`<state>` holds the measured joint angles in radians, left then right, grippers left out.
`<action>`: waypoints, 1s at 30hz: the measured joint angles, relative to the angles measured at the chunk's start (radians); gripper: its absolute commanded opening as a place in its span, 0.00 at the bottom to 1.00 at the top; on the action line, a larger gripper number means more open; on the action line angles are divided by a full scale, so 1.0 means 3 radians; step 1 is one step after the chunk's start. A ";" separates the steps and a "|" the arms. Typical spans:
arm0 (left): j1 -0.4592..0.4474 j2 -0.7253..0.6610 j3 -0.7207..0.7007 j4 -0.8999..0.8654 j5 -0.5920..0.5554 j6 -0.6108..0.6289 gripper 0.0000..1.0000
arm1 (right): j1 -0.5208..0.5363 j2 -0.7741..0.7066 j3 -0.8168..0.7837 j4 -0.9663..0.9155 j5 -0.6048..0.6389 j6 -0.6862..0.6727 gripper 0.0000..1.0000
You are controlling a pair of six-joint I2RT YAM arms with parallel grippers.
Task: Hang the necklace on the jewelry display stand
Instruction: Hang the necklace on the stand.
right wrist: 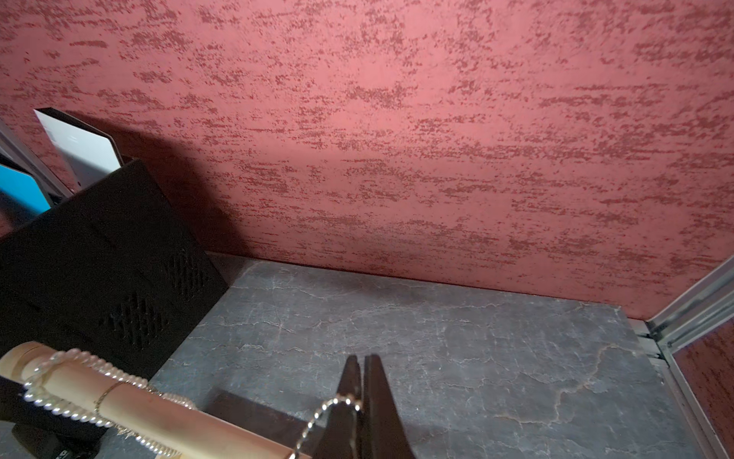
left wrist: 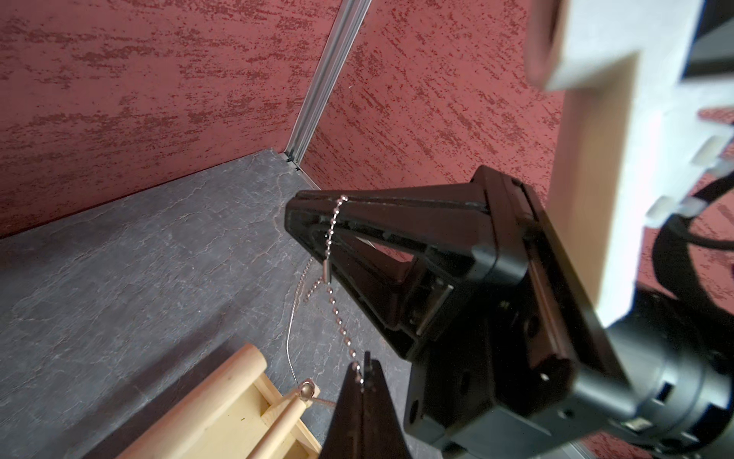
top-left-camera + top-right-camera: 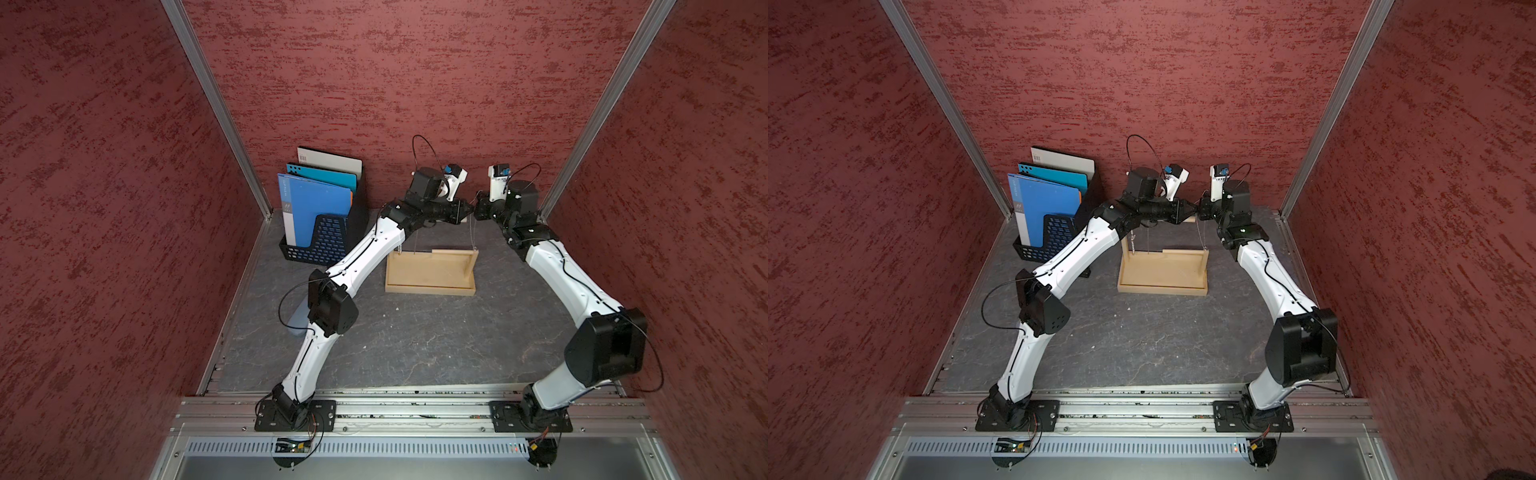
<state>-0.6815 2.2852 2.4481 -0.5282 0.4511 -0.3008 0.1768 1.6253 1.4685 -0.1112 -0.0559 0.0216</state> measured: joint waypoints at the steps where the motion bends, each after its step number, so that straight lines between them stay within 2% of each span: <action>1: 0.0008 0.0015 0.0000 0.0011 -0.0009 -0.0003 0.00 | 0.0000 0.0038 0.0023 0.0010 0.0003 0.0000 0.00; 13: 0.0085 0.0072 -0.0149 0.0167 -0.0066 -0.0031 0.00 | 0.0000 0.0425 0.0315 0.0107 -0.0102 0.0042 0.00; 18: 0.0149 -0.0052 -0.0608 0.0331 -0.0145 -0.0032 0.00 | 0.0019 0.0612 0.0387 0.0066 -0.0332 0.0116 0.00; 24: 0.0220 -0.0451 -0.1240 0.0594 -0.0201 -0.0078 0.00 | 0.0041 0.0786 0.0449 0.0000 -0.0605 0.0196 0.00; 30: 0.0298 -0.0675 -0.1544 0.0707 -0.0225 -0.0095 0.00 | 0.0098 0.0790 0.0537 0.0003 -0.0763 0.0202 0.00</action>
<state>-0.5922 2.0827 1.9850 -0.3161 0.3836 -0.3294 0.2062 1.8622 1.6295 -0.1104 -0.2848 0.0822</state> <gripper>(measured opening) 0.043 0.049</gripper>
